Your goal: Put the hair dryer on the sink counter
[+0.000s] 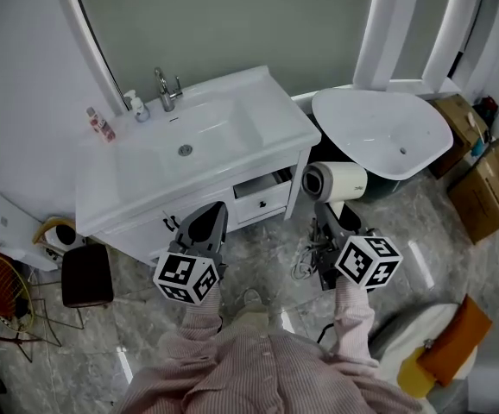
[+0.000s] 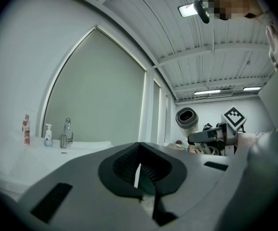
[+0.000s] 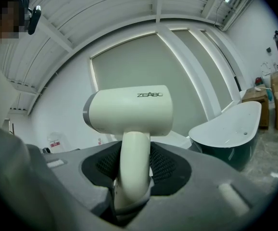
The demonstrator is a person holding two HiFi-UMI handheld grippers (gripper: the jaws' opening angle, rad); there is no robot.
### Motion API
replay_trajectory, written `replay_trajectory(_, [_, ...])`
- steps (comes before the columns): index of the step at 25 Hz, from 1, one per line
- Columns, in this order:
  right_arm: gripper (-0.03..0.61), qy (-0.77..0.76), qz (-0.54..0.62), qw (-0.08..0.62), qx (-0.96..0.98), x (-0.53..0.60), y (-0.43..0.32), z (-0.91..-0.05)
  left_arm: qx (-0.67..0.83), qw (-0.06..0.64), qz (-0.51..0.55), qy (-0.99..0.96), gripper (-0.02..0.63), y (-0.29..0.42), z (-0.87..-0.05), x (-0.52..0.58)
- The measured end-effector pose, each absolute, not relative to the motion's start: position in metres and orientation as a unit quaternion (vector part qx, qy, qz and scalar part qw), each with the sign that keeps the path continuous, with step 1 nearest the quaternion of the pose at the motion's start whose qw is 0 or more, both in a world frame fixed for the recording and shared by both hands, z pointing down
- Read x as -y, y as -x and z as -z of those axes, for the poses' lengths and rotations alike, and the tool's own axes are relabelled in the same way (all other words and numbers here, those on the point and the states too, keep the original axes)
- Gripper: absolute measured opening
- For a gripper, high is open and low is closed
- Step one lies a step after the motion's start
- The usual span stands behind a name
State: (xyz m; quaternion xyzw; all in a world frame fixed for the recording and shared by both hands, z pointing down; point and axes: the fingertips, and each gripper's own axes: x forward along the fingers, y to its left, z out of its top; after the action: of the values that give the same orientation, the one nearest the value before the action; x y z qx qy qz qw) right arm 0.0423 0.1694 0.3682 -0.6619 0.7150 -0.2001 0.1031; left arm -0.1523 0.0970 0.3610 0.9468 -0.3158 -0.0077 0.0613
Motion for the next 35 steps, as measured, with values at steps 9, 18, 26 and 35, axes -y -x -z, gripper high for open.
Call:
replay_trajectory(9, [0.156,0.670,0.205,0.100,-0.706,-0.098,-0.062,-0.369,0.297,0.070,0.010,-0.952,-0.003,0.124,-0.361,-0.018])
replay_trajectory(18, [0.156,0.676,0.215,0.099,-0.698,-0.058,-0.068,-0.378,0.288,0.086,0.007,-0.954,-0.003,0.115,-0.372,0.025])
replay_trajectory(26, [0.156,0.671,0.229,0.096,-0.698,-0.033,-0.076,-0.390,0.291,0.103,-0.001,-0.951,-0.003,0.105,-0.388,0.044])
replay_trajectory(35, [0.156,0.656,0.245,0.092,-0.707,0.042,-0.106,-0.401,0.315,0.114,-0.009,-0.942,-0.003,0.084,-0.402,0.106])
